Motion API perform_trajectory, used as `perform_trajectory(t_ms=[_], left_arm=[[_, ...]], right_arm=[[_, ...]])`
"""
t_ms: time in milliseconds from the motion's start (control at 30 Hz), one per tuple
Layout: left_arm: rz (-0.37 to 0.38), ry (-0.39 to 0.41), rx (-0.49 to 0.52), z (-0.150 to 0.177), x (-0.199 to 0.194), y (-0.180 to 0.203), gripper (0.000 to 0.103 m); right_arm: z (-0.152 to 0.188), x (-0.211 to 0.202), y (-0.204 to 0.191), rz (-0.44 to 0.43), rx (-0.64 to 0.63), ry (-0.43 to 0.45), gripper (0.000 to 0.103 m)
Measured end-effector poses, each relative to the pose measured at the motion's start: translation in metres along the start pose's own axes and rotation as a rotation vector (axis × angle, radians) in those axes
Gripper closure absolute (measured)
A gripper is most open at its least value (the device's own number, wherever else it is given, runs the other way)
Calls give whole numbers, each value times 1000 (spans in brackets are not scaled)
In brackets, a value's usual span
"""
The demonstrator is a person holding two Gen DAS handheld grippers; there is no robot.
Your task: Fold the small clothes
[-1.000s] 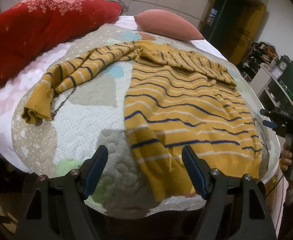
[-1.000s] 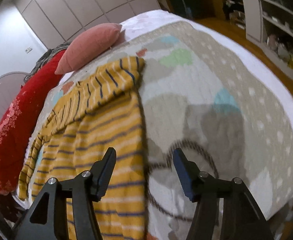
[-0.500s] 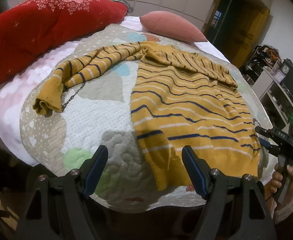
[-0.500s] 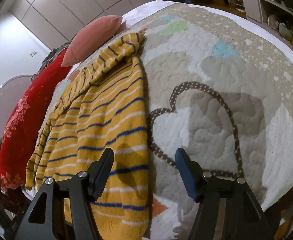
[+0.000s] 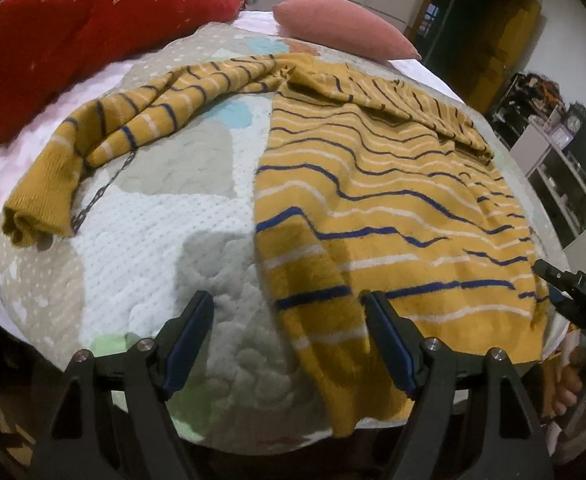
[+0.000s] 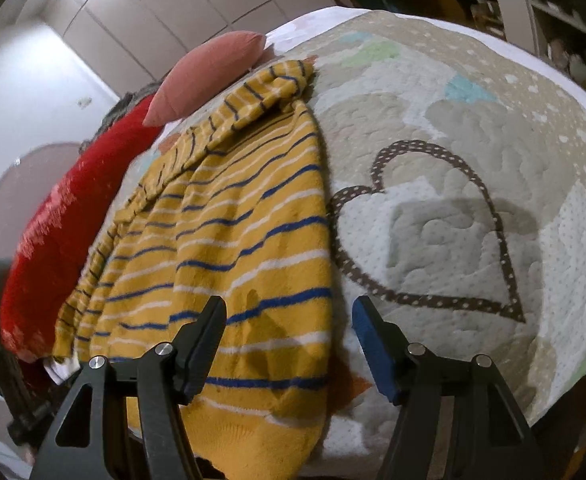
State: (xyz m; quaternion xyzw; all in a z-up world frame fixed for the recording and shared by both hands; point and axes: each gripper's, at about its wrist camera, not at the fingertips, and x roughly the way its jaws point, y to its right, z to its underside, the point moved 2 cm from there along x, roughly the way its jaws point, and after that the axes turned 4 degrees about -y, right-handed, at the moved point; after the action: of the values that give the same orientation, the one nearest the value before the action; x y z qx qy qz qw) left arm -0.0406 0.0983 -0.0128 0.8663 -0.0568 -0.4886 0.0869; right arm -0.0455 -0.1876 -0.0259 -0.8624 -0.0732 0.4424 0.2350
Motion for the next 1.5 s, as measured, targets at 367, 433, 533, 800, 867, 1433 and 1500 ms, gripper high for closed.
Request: perform_trajectory(t_ms=[367, 433, 533, 800, 867, 1433, 1500], left_arm=[[51, 32, -67, 9, -36, -16, 81], [20, 70, -68, 7, -50, -26, 59], [-50, 131, -102, -2, -65, -54, 37], [-276, 155, -142, -34, -55, -133, 21], [-313, 127, -87, -43, -38, -135, 19], [-106, 170, -485, -149, -47, -289, 92], [-97, 165, -455, -150, -47, -282, 92]], right_arm=[[20, -12, 10, -2, 25, -43, 91], [18, -21, 10, 2, 27, -25, 88], [12, -33, 3, 25, 2, 18, 73], [11, -13, -17, 52, -64, -17, 61], [10, -6, -18, 64, -62, -25, 60], [-12, 3, -11, 179, -40, -24, 60], [-14, 4, -18, 186, -59, -25, 60]])
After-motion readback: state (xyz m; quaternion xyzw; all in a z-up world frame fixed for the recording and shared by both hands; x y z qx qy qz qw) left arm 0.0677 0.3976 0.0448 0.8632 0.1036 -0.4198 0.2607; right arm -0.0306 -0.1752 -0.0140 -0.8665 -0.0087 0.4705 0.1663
